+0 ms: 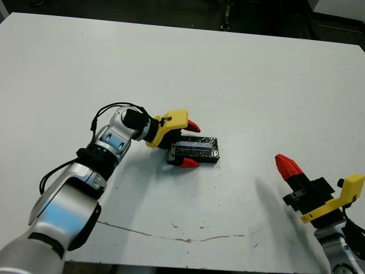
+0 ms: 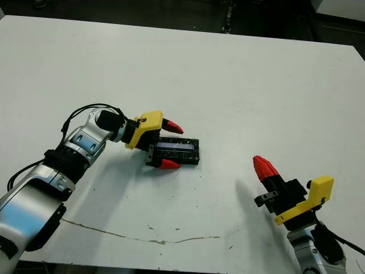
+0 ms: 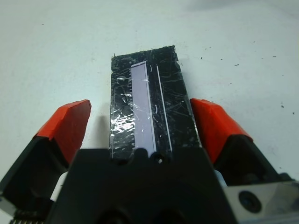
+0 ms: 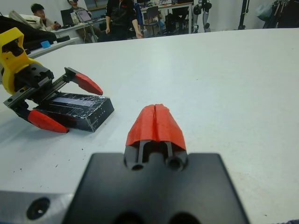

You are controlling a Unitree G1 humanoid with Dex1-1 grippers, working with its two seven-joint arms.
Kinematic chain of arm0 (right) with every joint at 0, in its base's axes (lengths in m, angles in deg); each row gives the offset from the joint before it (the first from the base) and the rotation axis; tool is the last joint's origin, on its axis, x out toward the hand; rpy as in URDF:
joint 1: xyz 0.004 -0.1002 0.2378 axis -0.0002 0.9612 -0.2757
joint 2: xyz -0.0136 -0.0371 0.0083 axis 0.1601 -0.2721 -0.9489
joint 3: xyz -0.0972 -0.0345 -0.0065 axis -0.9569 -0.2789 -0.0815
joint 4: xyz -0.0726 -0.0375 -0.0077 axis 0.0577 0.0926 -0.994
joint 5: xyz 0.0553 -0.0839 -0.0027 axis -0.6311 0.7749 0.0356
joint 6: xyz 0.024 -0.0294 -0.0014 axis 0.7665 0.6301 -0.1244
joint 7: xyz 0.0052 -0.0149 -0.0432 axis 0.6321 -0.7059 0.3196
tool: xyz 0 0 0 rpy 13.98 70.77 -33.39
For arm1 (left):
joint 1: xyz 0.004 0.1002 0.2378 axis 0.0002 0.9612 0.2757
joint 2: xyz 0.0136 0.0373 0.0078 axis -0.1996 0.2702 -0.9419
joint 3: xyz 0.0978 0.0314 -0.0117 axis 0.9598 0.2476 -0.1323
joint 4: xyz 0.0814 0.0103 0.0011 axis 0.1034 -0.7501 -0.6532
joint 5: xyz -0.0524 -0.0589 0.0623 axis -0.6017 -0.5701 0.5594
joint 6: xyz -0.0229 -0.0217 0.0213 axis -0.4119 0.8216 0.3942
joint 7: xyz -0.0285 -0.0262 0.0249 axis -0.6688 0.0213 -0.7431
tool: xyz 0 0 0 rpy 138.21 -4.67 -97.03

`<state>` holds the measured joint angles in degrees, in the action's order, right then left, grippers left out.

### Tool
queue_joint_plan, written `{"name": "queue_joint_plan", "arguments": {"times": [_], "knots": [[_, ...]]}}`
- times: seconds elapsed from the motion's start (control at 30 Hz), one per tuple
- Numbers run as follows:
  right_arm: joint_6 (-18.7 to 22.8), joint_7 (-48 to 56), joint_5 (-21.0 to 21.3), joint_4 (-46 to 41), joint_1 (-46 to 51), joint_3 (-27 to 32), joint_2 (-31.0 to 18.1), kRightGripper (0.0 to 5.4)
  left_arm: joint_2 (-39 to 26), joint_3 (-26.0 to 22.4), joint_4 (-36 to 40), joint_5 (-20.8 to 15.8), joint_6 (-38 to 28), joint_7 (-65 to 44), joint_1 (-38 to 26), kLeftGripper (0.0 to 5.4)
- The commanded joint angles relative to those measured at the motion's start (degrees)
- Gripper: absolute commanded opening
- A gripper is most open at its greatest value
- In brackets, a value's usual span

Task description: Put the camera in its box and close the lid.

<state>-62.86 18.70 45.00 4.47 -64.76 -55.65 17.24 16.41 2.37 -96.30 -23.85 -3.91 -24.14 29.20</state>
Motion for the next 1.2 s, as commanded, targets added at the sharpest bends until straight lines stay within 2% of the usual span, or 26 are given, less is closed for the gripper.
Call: {"name": "queue_joint_plan", "arguments": {"times": [0.03,0.17,0.6,0.83,1.2], "knots": [[-0.2,0.4,-0.2,0.5,0.1,0.5,-0.6,0.00,4.1,3.2,-1.0,1.2,0.4,-3.1,5.2,5.39],[0.3,-0.2,0.1,-0.1,0.3,0.6,-0.7,0.00,2.1,1.0,1.1,-1.6,5.0,-5.8,6.0,5.39],[-0.4,1.1,-0.5,0.8,0.1,0.6,-0.5,0.00,-10.8,-4.9,9.7,-6.5,11.4,-8.3,14.7,5.39],[0.2,1.1,-0.7,0.7,0.1,0.5,-0.8,0.00,-17.4,-9.5,13.5,-8.0,10.8,-6.2,18.5,5.39],[0.3,0.9,-0.4,0.1,0.6,0.3,-0.9,0.00,-24.3,-17.4,17.3,-9.6,10.6,-1.9,23.9,5.39]]}}
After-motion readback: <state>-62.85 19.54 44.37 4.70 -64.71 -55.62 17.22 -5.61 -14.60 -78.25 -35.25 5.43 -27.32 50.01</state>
